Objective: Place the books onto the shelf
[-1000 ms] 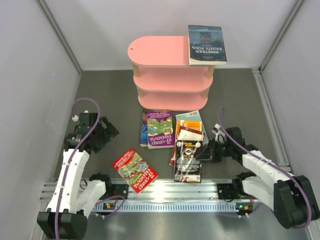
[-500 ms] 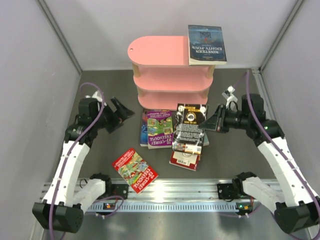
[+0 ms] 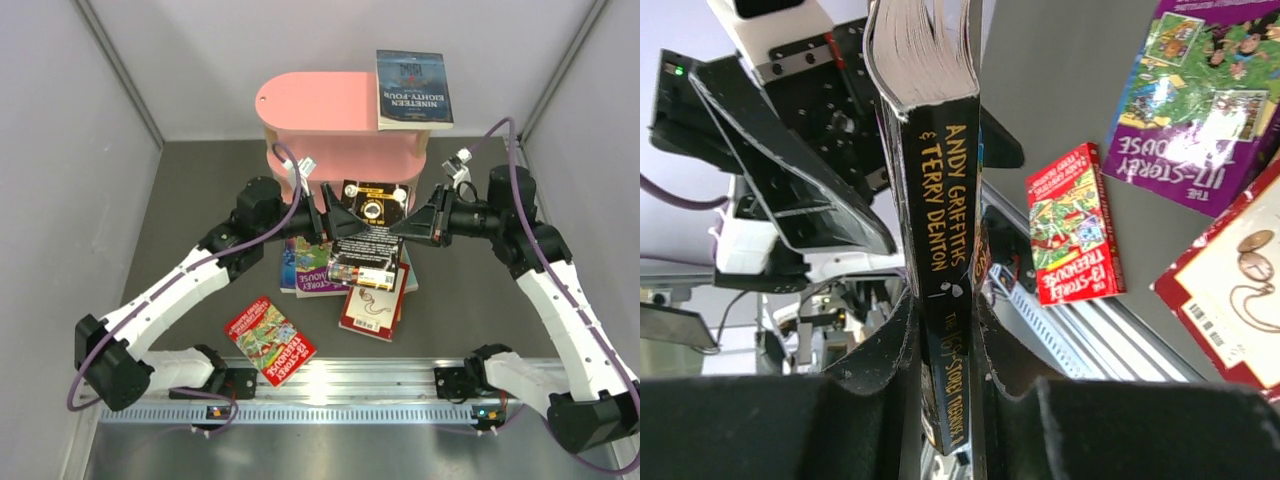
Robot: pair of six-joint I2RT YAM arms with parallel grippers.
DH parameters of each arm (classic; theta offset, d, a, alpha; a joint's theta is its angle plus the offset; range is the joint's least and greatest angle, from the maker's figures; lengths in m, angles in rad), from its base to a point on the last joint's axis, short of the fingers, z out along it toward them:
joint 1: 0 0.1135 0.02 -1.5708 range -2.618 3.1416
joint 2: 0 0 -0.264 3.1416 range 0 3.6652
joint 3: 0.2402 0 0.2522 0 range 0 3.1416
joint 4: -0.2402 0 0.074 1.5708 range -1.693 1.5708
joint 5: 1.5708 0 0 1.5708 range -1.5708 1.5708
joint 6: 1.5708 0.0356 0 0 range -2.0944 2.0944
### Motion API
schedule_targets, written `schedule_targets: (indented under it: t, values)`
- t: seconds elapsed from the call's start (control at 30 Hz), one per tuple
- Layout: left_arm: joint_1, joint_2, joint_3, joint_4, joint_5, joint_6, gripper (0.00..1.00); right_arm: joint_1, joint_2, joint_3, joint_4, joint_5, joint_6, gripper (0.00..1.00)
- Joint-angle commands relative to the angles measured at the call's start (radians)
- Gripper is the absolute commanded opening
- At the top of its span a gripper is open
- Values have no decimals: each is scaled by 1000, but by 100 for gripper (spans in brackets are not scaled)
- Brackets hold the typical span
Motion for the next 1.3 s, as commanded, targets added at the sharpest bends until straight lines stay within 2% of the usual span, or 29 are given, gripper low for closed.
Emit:
schedule_targets:
  t: [0.0, 0.1, 0.2, 0.23, 0.3, 0.37, 0.47, 0.5, 0.53, 0.57, 0.6, 0.67, 1.0, 1.27]
  values:
    - [-18, 2, 3, 145, -12, -21, 99, 15, -16, 27, 143, -69, 94, 0]
    - [-21, 1, -23, 165, -10, -38, 95, 15, -33, -13, 238, -86, 189, 0]
    - [-21, -12, -51, 203, -22, -65, 83, 14, -62, -70, 410, -99, 310, 0]
    - [-21, -15, -57, 212, -28, -71, 68, 14, -72, -79, 467, -98, 330, 0]
    - [-21, -29, -72, 217, -42, -85, 45, 14, -72, -85, 470, -103, 332, 0]
    - [-21, -39, -74, 197, -71, -88, 16, 12, -70, -88, 449, -106, 321, 0]
    - [-21, -64, -63, 148, -108, -81, 0, 9, -72, -90, 405, -98, 294, 0]
    - [-21, -67, -57, 134, -114, -79, 0, 8, -70, -90, 395, -96, 285, 0]
    - [-21, -69, -49, 121, -122, -79, 0, 6, -66, -90, 388, -93, 281, 5]
    - [-20, -72, -40, 102, -137, -82, 0, 8, -62, -87, 380, -87, 278, 48]
    - [-21, -73, -25, 102, -145, -84, 0, 6, -61, -85, 371, -84, 277, 67]
    - [-21, -79, 3, 62, -189, -97, 0, 11, -58, -84, 369, -78, 280, 98]
    - [-21, -90, 73, 77, -380, -180, 0, 97, -111, -159, 392, -4, 315, 100]
    - [-17, -59, 143, 90, -352, -232, 0, 117, -110, -174, 309, 37, 263, 100]
